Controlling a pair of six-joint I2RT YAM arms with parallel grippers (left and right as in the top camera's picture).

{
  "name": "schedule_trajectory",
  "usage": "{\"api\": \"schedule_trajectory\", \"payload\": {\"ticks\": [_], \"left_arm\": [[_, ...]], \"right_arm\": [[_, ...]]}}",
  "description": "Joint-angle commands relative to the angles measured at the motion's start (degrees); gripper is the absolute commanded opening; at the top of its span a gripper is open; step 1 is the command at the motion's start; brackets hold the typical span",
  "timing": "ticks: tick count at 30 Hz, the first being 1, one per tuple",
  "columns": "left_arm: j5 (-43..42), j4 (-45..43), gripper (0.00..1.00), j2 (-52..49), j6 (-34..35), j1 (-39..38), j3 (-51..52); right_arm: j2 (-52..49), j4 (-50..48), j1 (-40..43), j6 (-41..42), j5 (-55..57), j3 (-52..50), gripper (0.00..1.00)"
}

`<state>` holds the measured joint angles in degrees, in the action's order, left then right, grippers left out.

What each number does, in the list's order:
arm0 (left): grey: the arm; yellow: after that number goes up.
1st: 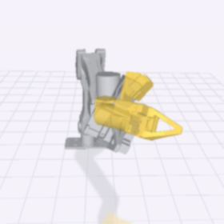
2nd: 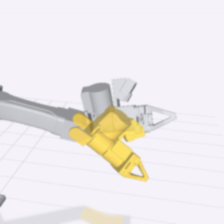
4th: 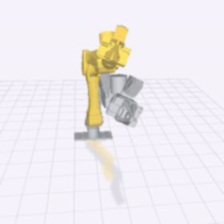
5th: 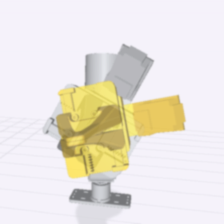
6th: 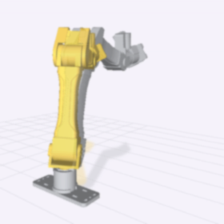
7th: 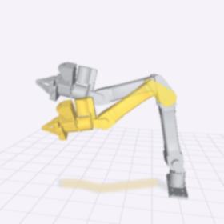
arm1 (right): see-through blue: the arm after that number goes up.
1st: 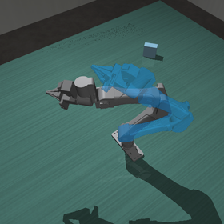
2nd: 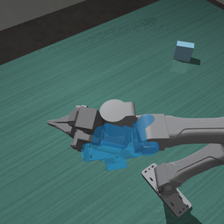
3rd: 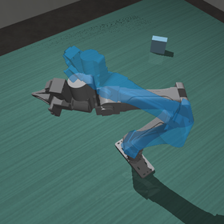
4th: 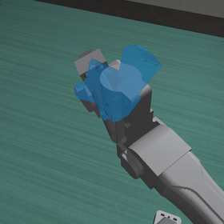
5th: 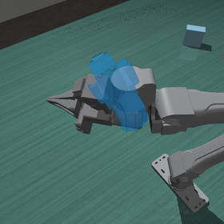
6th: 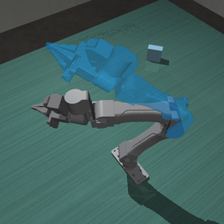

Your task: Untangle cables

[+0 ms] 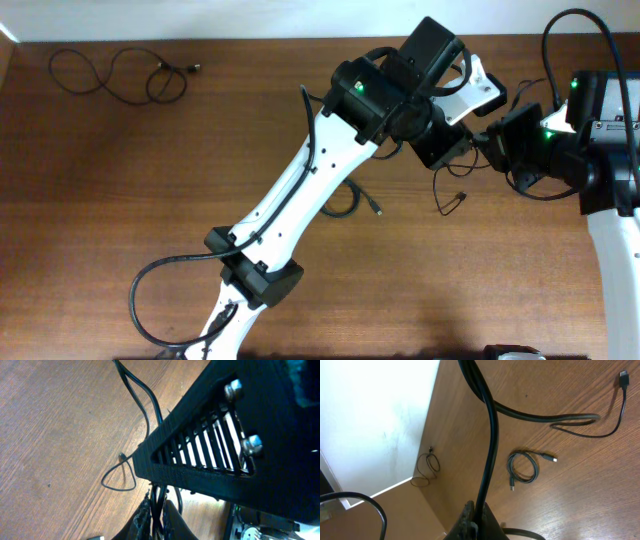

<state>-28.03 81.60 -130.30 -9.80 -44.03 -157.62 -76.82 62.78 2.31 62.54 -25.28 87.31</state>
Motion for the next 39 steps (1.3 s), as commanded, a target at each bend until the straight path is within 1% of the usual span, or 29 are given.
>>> {"api": "schedule_trajectory", "payload": {"ticks": [1,2,3,5,7,12,15,16,17,18,21,23,26,30,39], "left_arm": [[1.09,-0.15,0.10,0.13,0.07,-0.07,-0.85],[1.11,-0.15,0.11,0.13,0.07,-0.07,-0.85],[1.11,-0.15,0.14,0.13,0.07,-0.07,-0.85],[1.11,-0.15,0.15,0.13,0.07,-0.07,-0.85],[1.14,-0.20,0.14,0.13,0.07,-0.07,-0.85],[1.11,-0.20,0.04,0.13,0.07,-0.07,-0.85],[1.09,-0.17,0.03,0.13,0.07,-0.07,-0.85],[1.09,-0.13,0.09,0.13,0.07,-0.07,-0.85],[1.01,-0.04,0.26,0.13,0.09,-0.07,-0.85],[0.70,0.13,0.34,0.13,0.09,-0.07,-0.85],[-1.38,0.66,0.36,0.13,0.09,-0.09,-0.85],[-2.84,0.74,0.36,0.13,0.09,-0.09,-0.85],[-2.80,0.81,0.36,0.13,0.09,-0.09,-0.85],[-2.56,1.40,0.31,0.13,0.07,-0.09,-0.85],[-1.92,1.60,0.30,-0.11,0.07,-0.22,-0.74]], "right_arm": [[0.15,0.11,-0.48,-0.79,0.94,0.13,0.04],[0.15,0.31,-0.48,-0.76,1.70,0.13,0.04],[0.15,0.52,-0.48,-0.79,2.62,0.13,0.04],[0.15,1.44,-0.48,-0.79,5.14,0.13,0.04],[0.15,1.84,-0.48,-0.79,5.68,0.13,0.04],[0.15,1.79,-0.48,-0.76,5.66,0.13,0.04],[0.15,1.77,-0.48,-0.76,5.64,0.13,0.04],[0.15,1.77,-0.48,-0.76,5.62,0.13,0.04],[0.15,1.75,-0.48,-0.76,5.64,0.13,0.04],[0.15,1.75,-0.48,-0.74,5.64,0.13,0.04],[0.00,1.60,-0.48,-0.70,5.95,0.13,0.04],[-0.59,1.18,-0.48,-0.50,8.00,0.13,0.04],[-1.84,0.79,-0.48,-0.28,8.17,0.13,0.04],[-2.86,0.42,-0.48,0.79,5.33,0.13,0.04],[-2.91,0.00,-0.48,0.79,-0.28,0.13,0.04]]}}
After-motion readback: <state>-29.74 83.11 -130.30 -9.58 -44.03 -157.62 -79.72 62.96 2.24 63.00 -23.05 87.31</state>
